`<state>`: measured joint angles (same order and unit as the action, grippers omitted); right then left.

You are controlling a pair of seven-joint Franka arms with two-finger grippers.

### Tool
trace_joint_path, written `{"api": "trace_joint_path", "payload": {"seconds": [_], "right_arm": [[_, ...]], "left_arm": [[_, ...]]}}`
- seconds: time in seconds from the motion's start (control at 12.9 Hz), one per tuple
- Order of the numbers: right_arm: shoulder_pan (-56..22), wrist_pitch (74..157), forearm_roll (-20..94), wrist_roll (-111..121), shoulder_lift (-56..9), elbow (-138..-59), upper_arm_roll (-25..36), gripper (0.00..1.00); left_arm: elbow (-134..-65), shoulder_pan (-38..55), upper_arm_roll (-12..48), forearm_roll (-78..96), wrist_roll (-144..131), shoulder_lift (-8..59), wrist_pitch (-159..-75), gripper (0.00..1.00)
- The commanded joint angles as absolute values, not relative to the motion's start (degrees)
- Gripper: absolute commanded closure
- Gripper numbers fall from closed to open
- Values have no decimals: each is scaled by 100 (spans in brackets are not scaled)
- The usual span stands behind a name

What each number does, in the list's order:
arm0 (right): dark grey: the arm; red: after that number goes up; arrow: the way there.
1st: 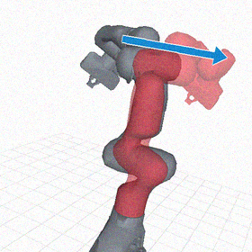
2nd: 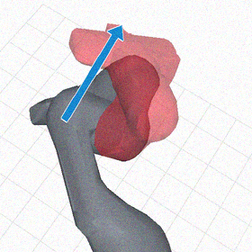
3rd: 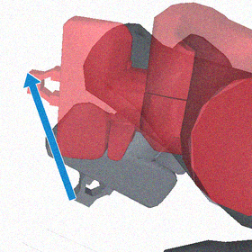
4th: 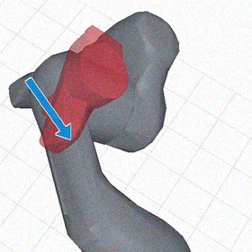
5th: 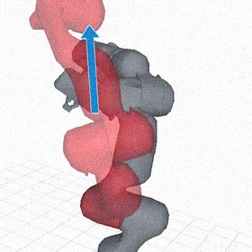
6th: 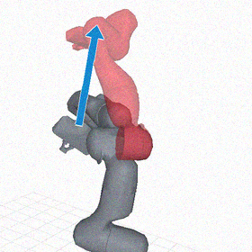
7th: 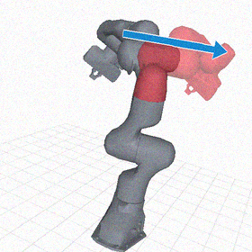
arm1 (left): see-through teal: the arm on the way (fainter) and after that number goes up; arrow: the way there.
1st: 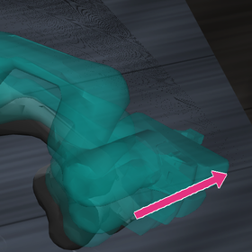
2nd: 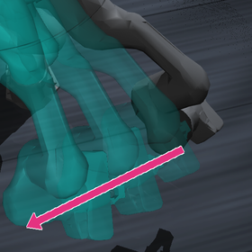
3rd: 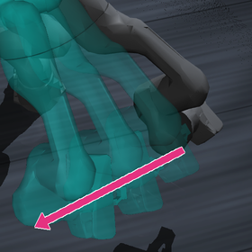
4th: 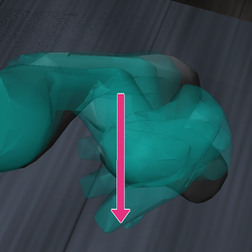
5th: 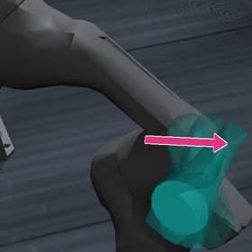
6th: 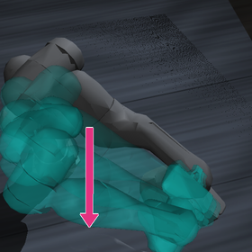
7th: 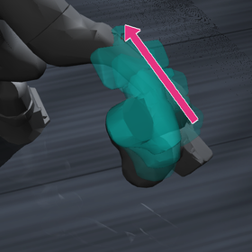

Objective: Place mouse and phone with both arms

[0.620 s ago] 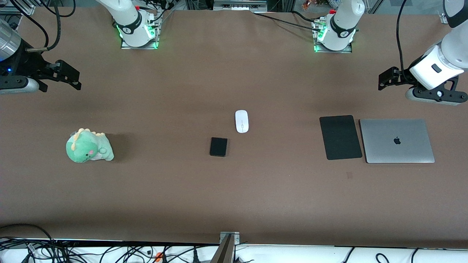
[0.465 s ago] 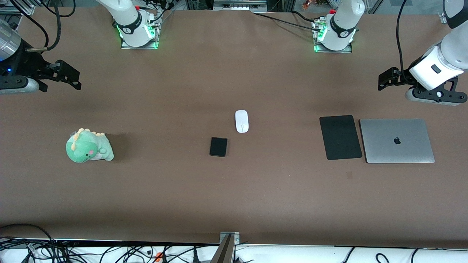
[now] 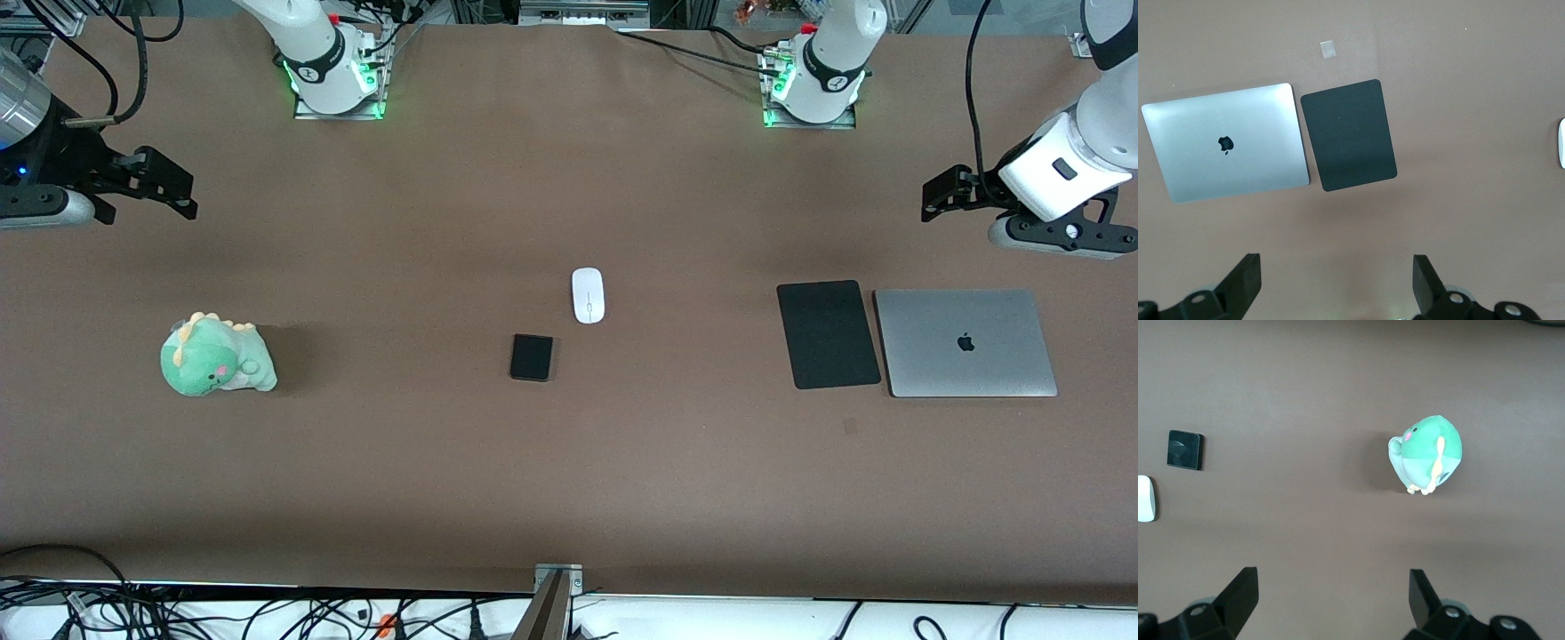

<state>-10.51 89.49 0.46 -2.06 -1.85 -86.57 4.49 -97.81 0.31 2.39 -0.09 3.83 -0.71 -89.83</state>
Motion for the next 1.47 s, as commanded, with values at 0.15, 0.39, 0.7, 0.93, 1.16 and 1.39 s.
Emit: {"api": "trace_joint_path", "payload": {"seconds": [0.15,0.39,0.7,0.93,1.16,1.39], "right_arm": [[-1020,8895,44,-158,-158,-8648,439,0],[-1020,8903,44,-158,-167,-8648,439,0],[-1020,8895,44,-158,-167,-8648,439,0],[-1020,8895,44,-158,-167,-8648,439,0],[-1020,8903,44,-158,-167,-8648,439,0],[-1020,8903,44,-158,-167,-8648,439,0]], "left_arm": [[-9510,-18,220,176,422,88,-8772,0],[-9510,78,290,290,405,123,-8596,0],[-9501,132,710,447,404,833,-8735,0],[-9501,141,1238,501,-50,1449,-9366,0],[-9510,141,1774,501,-745,1862,-10000,0],[-9527,699,2118,405,-1937,2327,-10869,0]]}}
